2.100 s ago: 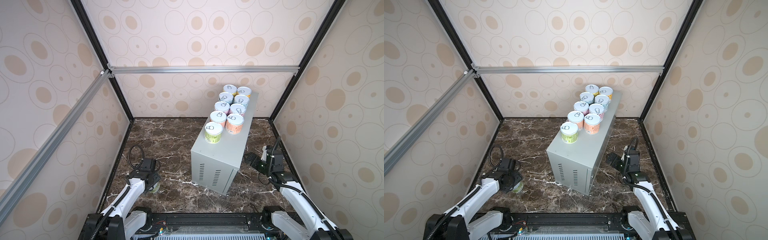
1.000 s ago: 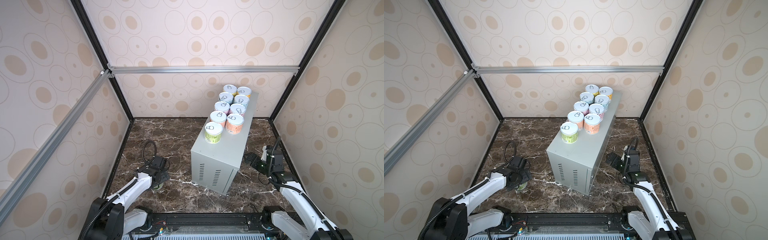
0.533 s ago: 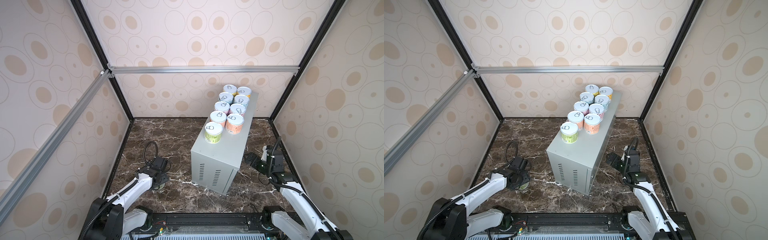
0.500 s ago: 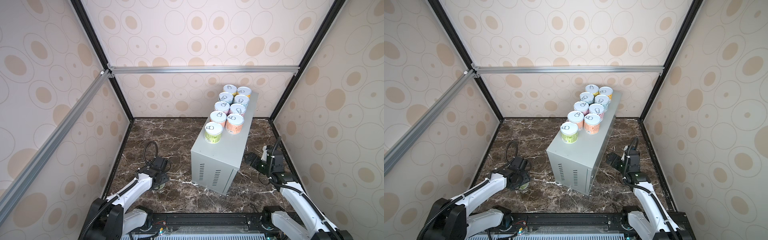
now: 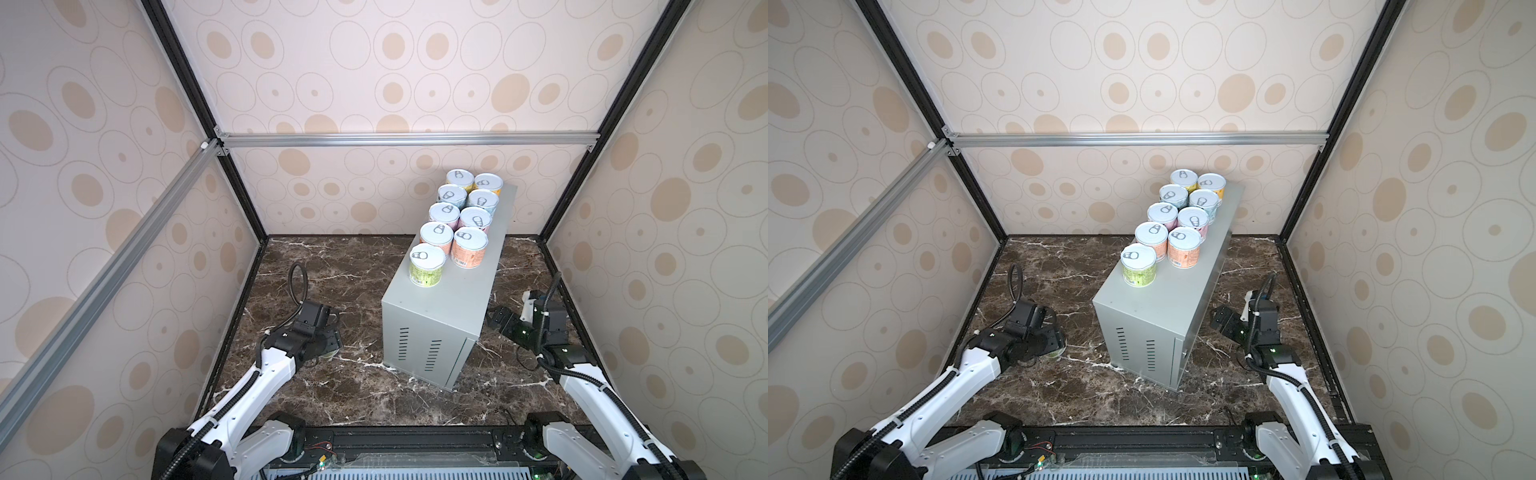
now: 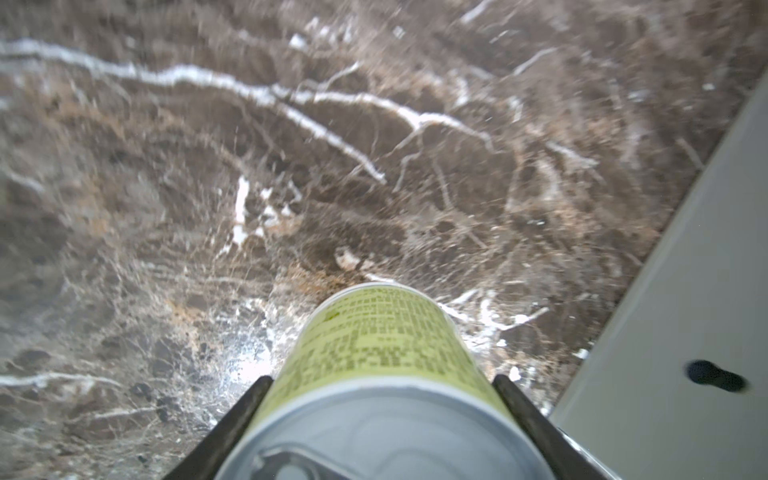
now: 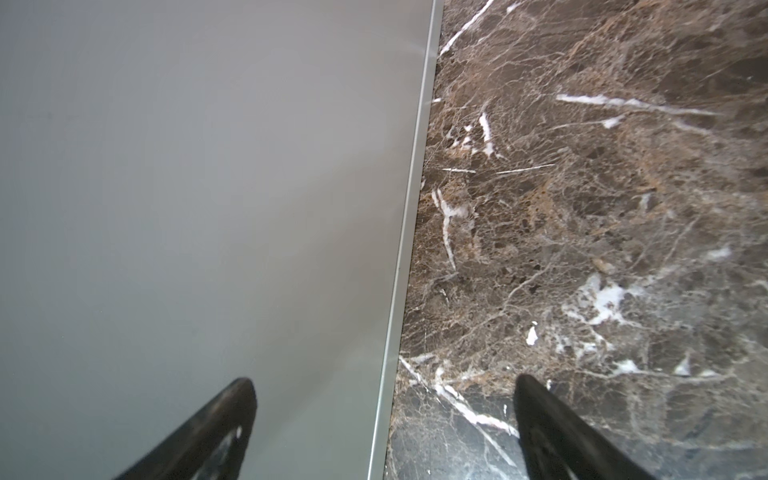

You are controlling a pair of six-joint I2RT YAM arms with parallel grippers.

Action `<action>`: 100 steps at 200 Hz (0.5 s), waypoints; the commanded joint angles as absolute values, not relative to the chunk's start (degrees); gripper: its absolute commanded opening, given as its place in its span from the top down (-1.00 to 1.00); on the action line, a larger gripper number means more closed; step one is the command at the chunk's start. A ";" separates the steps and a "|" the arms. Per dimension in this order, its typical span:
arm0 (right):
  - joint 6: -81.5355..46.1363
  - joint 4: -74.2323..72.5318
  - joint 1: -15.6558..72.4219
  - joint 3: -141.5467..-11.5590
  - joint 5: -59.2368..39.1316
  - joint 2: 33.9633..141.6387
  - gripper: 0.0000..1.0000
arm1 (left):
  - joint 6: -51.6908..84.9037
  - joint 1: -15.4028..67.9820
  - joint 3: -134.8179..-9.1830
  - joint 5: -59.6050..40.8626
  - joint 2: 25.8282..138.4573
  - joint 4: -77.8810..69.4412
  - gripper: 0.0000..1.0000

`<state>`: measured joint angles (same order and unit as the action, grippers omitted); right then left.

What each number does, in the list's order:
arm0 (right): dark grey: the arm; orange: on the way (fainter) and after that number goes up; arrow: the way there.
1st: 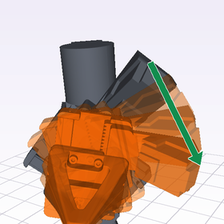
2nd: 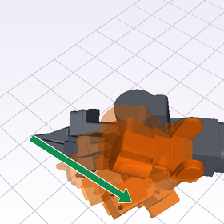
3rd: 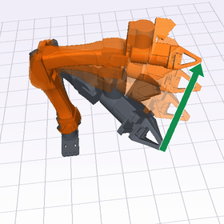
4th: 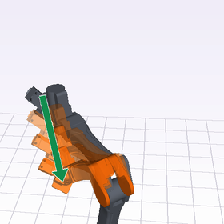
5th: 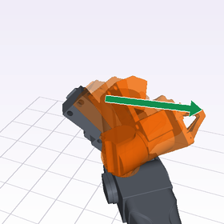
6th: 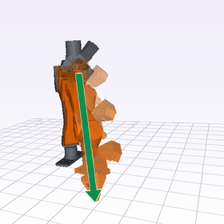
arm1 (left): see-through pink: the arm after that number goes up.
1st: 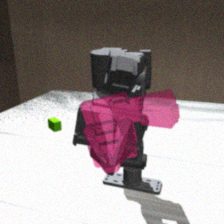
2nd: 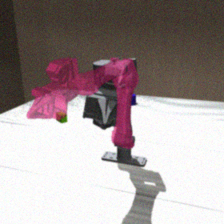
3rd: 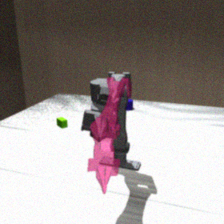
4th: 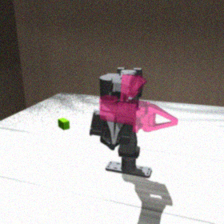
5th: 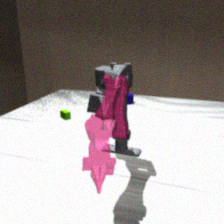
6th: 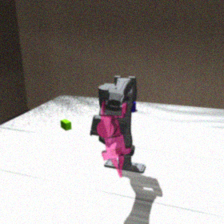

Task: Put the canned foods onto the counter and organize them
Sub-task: 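Lift the green-labelled can with the left gripper toward the cabinet top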

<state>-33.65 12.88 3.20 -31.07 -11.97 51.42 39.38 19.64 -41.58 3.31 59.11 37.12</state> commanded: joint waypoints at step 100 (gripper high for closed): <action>-27.22 26.51 4.25 -43.51 -16.83 53.92 -0.98 | 17.51 20.65 -64.98 0.53 53.75 49.12 -0.28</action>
